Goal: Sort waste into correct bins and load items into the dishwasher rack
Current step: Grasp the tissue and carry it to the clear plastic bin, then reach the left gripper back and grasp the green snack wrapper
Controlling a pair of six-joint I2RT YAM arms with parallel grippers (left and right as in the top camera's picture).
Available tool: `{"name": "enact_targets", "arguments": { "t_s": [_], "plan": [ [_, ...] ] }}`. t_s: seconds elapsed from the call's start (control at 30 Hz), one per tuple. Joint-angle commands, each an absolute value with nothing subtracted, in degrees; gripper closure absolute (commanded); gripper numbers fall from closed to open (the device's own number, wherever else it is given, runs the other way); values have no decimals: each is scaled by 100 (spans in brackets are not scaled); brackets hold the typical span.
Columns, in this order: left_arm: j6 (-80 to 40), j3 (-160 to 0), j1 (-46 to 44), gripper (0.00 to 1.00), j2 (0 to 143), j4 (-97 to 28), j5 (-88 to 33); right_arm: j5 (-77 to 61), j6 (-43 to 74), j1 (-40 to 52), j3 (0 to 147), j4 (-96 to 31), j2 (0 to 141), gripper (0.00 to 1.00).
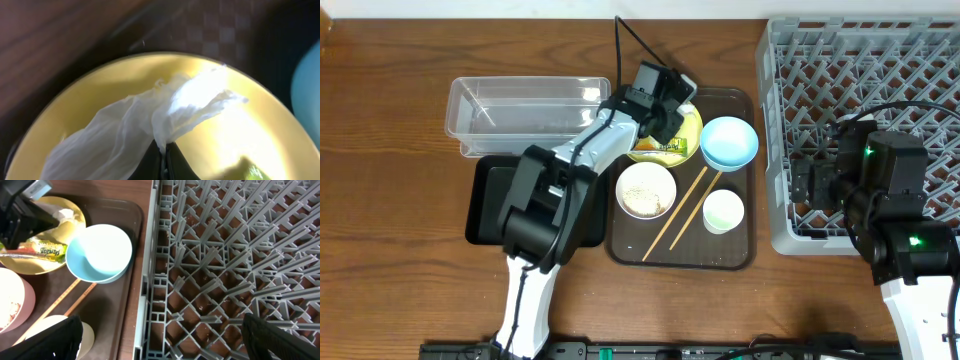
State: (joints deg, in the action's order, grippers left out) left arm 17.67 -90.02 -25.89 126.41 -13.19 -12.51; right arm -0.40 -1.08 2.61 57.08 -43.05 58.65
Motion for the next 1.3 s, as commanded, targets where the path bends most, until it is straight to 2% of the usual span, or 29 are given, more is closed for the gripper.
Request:
{"name": "enact_targets", "arguments": {
  "t_s": [0.0, 0.1, 0.23, 0.43, 0.53, 0.6, 0.63, 0.67, 0.73, 0.83, 0.97, 1.07, 1.13, 1.27],
  "plan": [
    [1376, -9089, -2491, 94, 11782, -1588, -1236, -64, -180, 303, 5826, -4316, 5850, 1],
    [797, -9089, -2279, 94, 11238, -1973, -1146, -60, -185, 303, 5826, -4318, 5850, 1],
    [-60, -9089, -1802, 94, 10610, -2593, -456, -23, -224, 303, 5826, -4318, 5850, 1],
    [-364, -9061, -996, 93, 10462, -2995, -209, -25, -224, 303, 5826, -4316, 5850, 1],
    [-489, -8973, -729, 84, 10567, -3002, -213, -25, -224, 303, 5824, -4311, 5850, 1],
    [-484, -8952, -650, 83, 10648, -3070, -294, -25, -224, 303, 5826, -4313, 5850, 1],
    [-482, -8952, -642, 72, 10669, -3096, -379, -25, -224, 303, 5826, -4313, 5850, 1],
    [-478, -8952, -644, 56, 10674, -3105, -482, -25, -224, 303, 5824, -4313, 5850, 1],
    [-71, -8956, -696, 47, 10586, -3079, -1142, -25, -224, 303, 5826, -4313, 5850, 1],
    [303, -8958, -819, 39, 10457, -3076, -1656, -25, -222, 303, 5826, -4313, 5850, 1],
    [301, -8958, -1170, 38, 10398, -3277, -1717, -25, -224, 303, 5826, -4311, 5850, 1],
    [1752, -8956, -1597, 38, 10473, -3686, -1737, -25, -224, 303, 5826, -4307, 5852, 1],
    [2543, -8956, -1841, 34, 10562, -3854, -1651, -25, -224, 303, 5826, -4309, 5852, 1],
    [2897, -8949, -2237, 31, 10831, -3844, -1409, -25, -224, 303, 5826, -4313, 5850, 1]
  ]
}}
